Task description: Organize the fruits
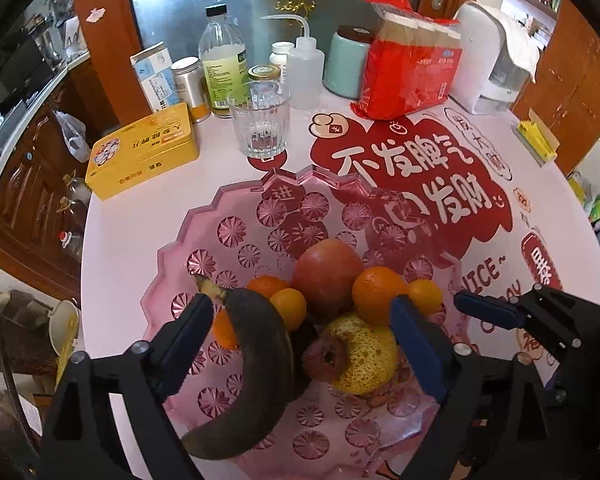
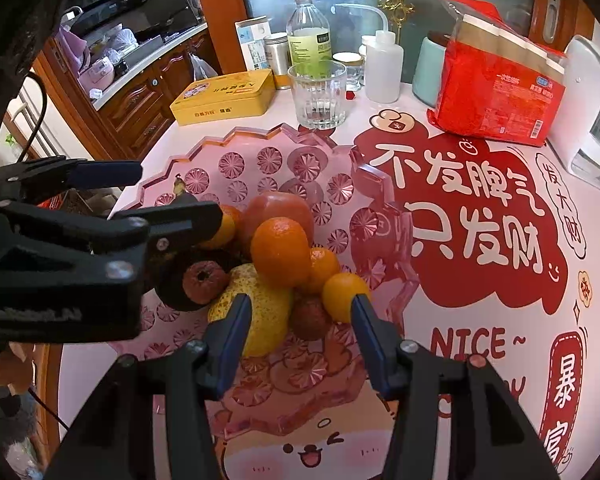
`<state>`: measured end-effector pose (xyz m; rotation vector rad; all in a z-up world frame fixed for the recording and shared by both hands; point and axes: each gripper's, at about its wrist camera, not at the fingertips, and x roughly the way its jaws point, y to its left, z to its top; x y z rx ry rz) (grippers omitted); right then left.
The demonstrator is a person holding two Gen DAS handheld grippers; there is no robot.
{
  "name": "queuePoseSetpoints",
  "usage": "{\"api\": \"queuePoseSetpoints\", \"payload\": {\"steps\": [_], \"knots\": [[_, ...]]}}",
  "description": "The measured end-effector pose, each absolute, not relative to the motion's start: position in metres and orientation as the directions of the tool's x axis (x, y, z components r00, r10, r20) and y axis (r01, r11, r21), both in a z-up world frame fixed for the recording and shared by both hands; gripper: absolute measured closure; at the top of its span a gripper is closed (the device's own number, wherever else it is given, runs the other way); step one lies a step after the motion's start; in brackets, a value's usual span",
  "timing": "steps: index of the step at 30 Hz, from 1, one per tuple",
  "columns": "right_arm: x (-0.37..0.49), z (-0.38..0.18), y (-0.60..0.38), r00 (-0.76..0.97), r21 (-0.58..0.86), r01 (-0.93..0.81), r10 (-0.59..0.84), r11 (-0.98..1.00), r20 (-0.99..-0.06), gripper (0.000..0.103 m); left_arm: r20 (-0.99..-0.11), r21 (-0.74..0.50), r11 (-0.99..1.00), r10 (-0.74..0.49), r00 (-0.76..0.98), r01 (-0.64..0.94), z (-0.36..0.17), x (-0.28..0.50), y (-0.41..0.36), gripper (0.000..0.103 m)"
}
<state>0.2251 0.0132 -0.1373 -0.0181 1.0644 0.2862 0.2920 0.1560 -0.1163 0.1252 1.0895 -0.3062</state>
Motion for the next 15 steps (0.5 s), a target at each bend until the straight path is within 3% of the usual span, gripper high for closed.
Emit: {"api": "queuePoseSetpoints", "payload": {"steps": [6, 15], "knots": [[0.217, -0.129, 0.009, 0.467, 0.121, -0.224, 0.215, 0.967, -0.857, 0.051, -0.882, -0.073, 0.956, -0.195, 0.429, 0.283, -0.107, 0.281, 0.16, 0.005], [0.205, -0.114, -0.016, 0.482, 0.124, -0.139, 0.177, 0.983, -0.858, 0.051, -0.857, -0.074, 0.962, -0.196, 0.476, 0.263, -0.082, 0.249, 0.157, 0.005]]}}
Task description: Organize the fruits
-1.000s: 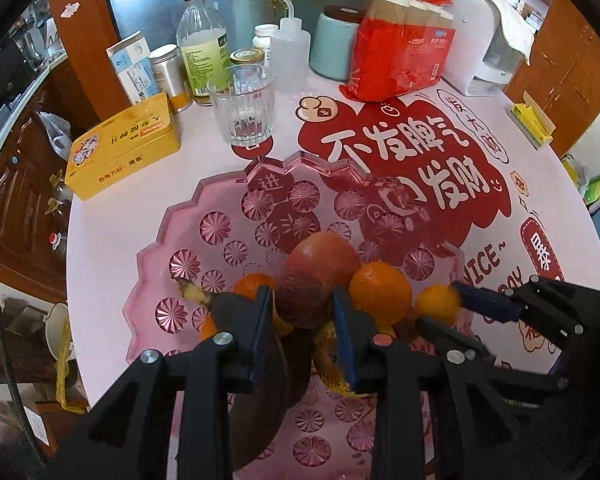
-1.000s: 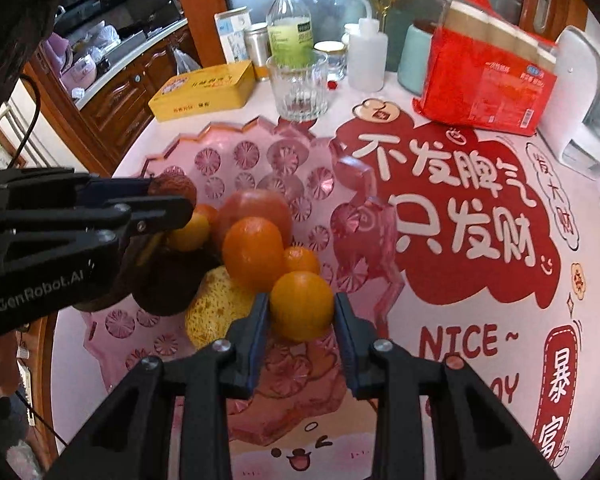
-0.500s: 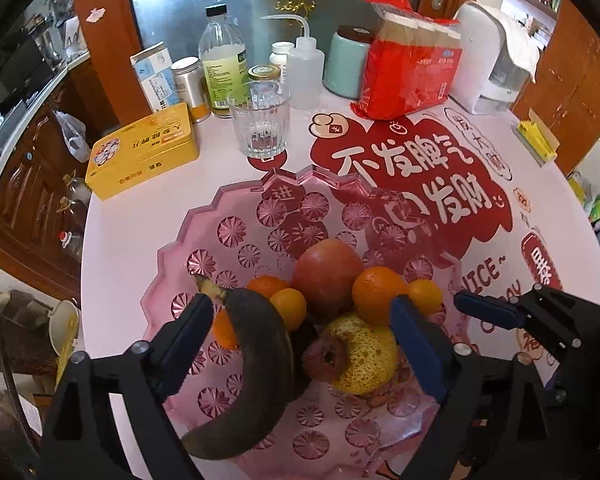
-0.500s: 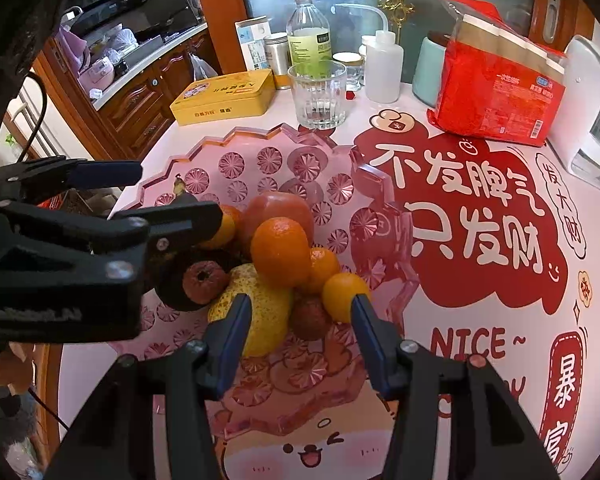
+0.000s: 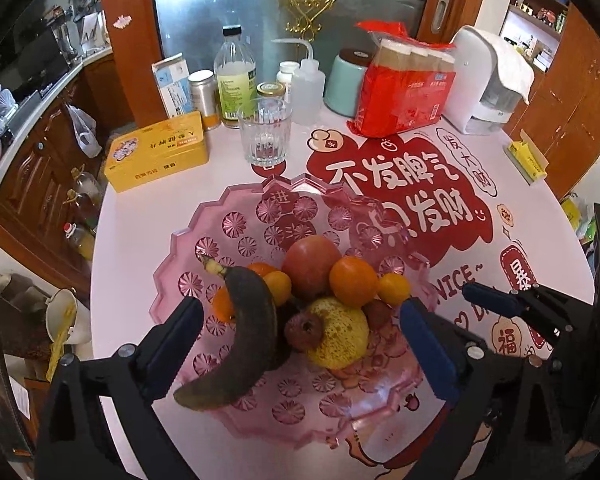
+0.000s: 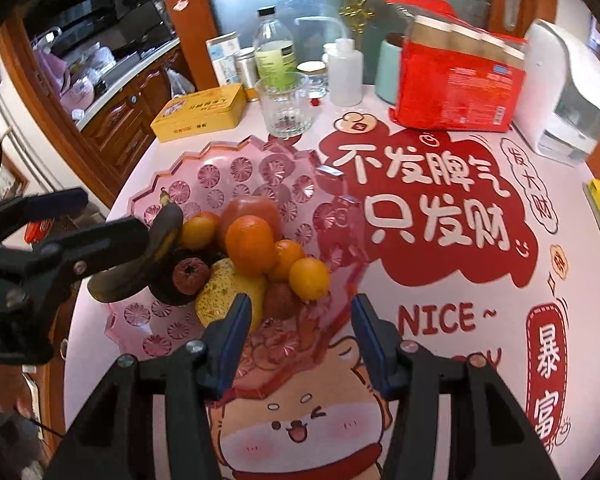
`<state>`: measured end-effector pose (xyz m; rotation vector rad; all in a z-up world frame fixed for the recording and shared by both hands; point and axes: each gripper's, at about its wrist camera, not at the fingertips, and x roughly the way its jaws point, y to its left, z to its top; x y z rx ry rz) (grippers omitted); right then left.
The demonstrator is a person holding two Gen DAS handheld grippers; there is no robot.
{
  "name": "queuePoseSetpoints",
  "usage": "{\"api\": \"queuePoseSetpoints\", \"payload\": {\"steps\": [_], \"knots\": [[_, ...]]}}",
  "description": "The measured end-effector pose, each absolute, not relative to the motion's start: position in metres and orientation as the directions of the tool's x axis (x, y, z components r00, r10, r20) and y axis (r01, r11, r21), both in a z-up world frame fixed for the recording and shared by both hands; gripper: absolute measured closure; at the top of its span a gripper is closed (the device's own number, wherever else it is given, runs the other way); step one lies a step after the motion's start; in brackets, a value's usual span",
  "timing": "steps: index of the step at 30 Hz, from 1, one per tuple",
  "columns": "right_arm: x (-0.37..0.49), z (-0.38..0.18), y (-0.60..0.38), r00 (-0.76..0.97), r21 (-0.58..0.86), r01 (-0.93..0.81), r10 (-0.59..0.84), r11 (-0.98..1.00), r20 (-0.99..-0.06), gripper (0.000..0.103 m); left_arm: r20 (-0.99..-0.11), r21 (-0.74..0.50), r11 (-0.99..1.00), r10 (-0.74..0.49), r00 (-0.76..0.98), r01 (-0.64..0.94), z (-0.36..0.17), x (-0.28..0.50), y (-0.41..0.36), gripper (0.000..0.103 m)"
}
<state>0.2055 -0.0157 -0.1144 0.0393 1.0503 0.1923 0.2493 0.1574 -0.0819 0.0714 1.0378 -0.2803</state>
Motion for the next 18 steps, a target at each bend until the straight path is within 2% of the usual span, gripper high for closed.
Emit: {"api": "queuePoseSetpoints", "payload": {"steps": [7, 12, 18], "knots": [[0.184, -0.092, -0.031, 0.518, 0.132, -0.127, 0.18, 0.983, -0.836, 0.051, -0.838, -0.091, 0.962, -0.214, 0.502, 0.257, -0.06, 0.219, 0.151, 0.005], [0.163, -0.077, -0.041, 0.551, 0.122, -0.13, 0.175, 0.984, -0.816, 0.04, -0.842, -0.122, 0.959, -0.237, 0.484, 0.256, -0.049, 0.199, 0.14, 0.005], [0.139, -0.065, -0.057, 0.569, 0.123, -0.149, 0.187, 0.981, -0.801, 0.039, -0.84, -0.132, 0.966, -0.228, 0.492, 0.223, -0.04, 0.171, 0.129, 0.005]]}}
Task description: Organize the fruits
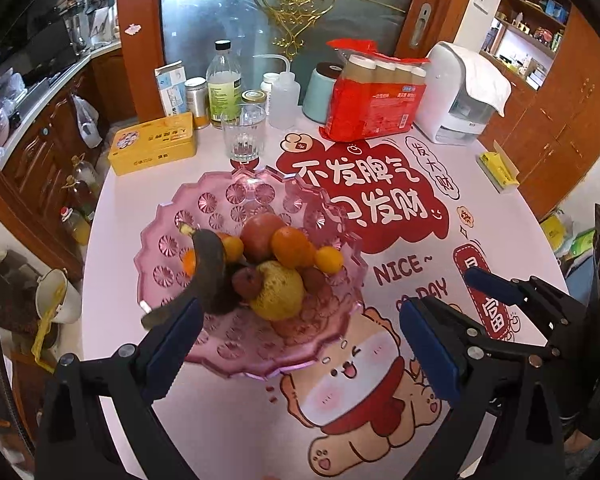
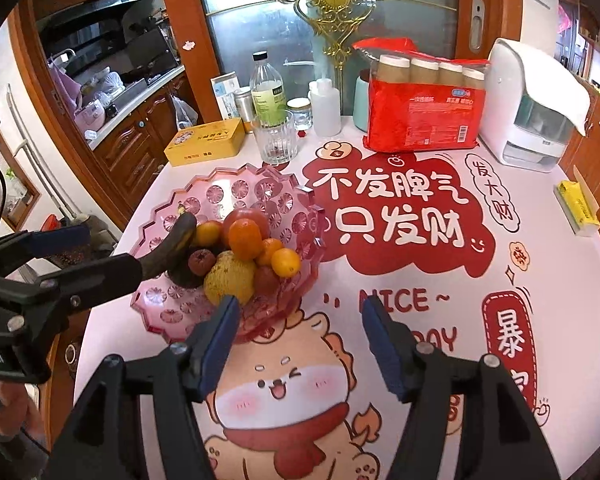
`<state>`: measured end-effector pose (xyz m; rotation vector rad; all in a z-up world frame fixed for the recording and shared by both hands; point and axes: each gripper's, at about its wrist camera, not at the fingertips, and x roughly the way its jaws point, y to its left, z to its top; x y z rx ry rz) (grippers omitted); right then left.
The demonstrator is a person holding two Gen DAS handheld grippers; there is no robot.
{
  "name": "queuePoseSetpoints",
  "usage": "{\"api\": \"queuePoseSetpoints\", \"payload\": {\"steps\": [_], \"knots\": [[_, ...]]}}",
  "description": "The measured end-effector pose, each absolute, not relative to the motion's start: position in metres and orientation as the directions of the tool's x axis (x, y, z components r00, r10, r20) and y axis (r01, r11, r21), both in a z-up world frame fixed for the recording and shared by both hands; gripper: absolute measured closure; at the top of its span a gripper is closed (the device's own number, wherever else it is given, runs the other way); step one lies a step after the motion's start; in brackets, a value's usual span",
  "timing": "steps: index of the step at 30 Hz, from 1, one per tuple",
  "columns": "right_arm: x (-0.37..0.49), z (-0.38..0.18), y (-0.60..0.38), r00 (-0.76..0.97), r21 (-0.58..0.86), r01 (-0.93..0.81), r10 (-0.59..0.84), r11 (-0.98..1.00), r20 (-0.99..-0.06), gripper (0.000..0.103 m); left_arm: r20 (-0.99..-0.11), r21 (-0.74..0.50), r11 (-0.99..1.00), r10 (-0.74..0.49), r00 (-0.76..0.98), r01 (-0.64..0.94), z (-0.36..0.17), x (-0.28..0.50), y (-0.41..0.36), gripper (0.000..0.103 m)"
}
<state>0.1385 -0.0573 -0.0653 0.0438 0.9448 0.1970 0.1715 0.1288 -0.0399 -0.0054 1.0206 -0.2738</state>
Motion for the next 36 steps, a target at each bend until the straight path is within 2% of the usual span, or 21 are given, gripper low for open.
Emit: {"api": "queuePoseSetpoints", "payload": {"steps": [8, 17, 22, 26, 36], "knots": [[0.106, -0.061, -0.081, 0.562, 0.14, -0.177, 0.217, 0.974, -0.798, 0.039, -0.838, -0.082, 0.979, -0.169, 0.519, 0.187, -0.038, 0.132, 0.102, 0.005], [0.058, -0.059, -0.112, 0.54, 0.109, -0.234, 0.222, 0.966, -0.812, 0.039, -0.858, -0.098, 0.986, -0.154, 0.49, 0.138, -0.047, 0.078, 0.073, 0.005], [0.037, -0.053, -0.135, 0.522, 0.172, -0.19, 0.248, 0.967, -0.816, 0.039, -0.861, -0.07, 0.992, -0.111, 0.497, 0.101, -0.042, 0.051, 0.06, 0.005], [0.019, -0.042, -0.146, 0.538, 0.197, -0.173, 0.261, 0.965, -0.802, 0.039, -0.854, -0.052, 0.996, -0.08, 0.514, 0.069, -0.035, 0.035, 0.053, 0.005], [-0.001, -0.023, -0.148, 0.588, 0.156, -0.226, 0.263, 0.962, -0.765, 0.037, -0.83, -0.026, 1.0, -0.021, 0.558, -0.001, -0.021, 0.014, 0.044, 0.005]]}}
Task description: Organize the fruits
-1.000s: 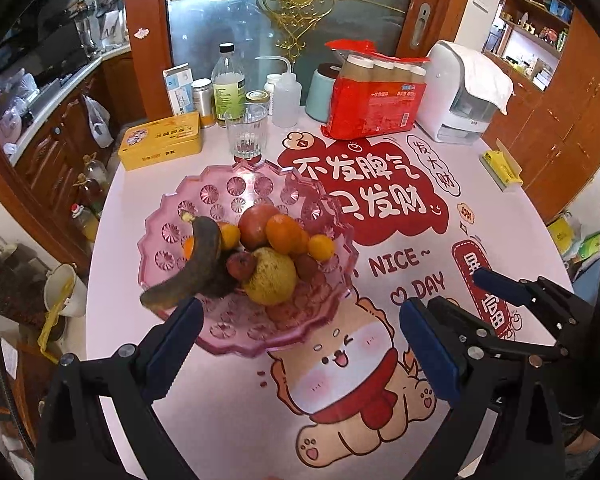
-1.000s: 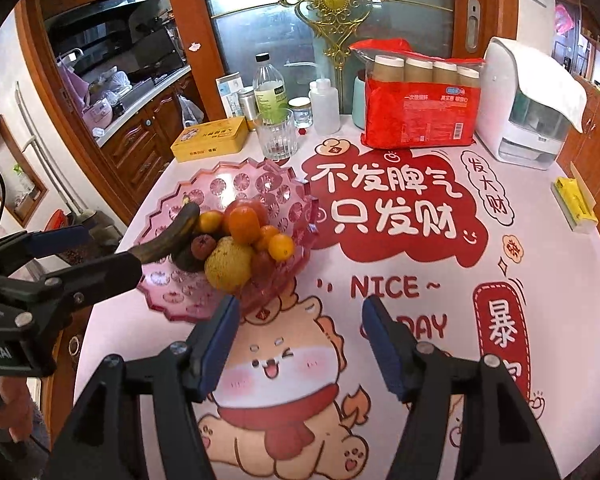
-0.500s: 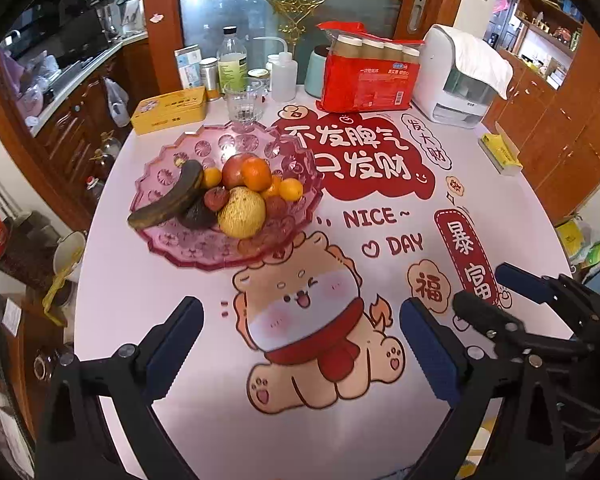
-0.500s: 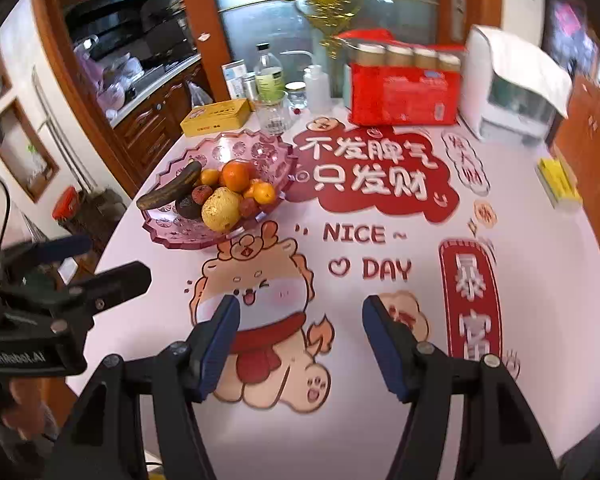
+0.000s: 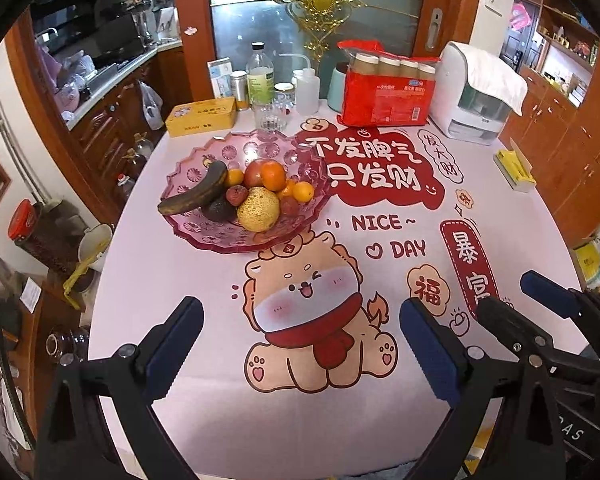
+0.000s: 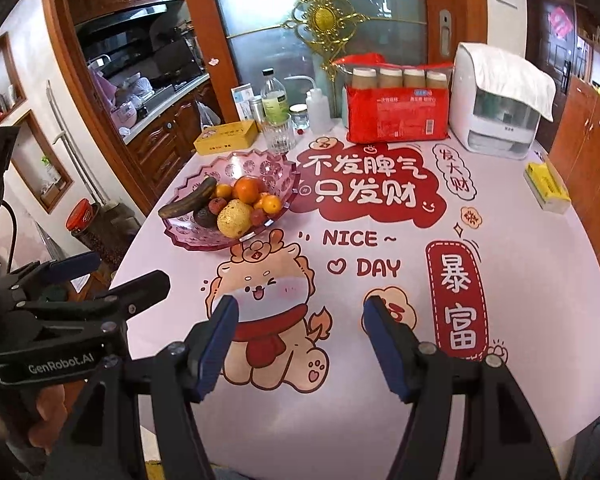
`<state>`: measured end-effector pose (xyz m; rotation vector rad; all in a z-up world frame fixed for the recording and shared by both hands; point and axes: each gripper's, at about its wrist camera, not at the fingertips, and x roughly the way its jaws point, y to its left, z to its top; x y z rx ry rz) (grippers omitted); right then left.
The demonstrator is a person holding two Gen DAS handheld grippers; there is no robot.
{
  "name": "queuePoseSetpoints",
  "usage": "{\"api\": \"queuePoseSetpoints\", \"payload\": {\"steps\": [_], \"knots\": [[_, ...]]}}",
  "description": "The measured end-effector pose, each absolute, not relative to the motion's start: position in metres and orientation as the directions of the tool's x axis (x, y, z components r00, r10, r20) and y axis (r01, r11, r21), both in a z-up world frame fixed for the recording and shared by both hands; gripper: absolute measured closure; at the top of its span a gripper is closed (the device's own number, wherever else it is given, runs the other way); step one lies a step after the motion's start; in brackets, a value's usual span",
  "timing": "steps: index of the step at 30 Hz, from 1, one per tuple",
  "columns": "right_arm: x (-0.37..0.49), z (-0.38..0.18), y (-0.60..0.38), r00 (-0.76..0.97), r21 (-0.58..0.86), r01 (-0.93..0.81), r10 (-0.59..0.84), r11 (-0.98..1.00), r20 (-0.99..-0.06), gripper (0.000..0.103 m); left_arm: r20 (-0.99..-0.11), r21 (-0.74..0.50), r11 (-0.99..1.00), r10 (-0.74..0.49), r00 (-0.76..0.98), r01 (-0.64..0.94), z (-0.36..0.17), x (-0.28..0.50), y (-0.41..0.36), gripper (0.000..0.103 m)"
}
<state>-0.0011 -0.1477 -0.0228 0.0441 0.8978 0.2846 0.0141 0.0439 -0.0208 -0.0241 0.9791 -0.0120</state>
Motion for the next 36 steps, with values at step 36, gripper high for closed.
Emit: {"api": "queuePoseSetpoints", "payload": {"steps": [36], "knots": [[0.004, -0.012, -0.142, 0.602, 0.163, -0.265, 0.295, 0.95, -0.742, 0.037, -0.813, 0.017, 0.999, 0.043, 0.581, -0.05, -0.01, 0.011, 0.047, 0.005]]}}
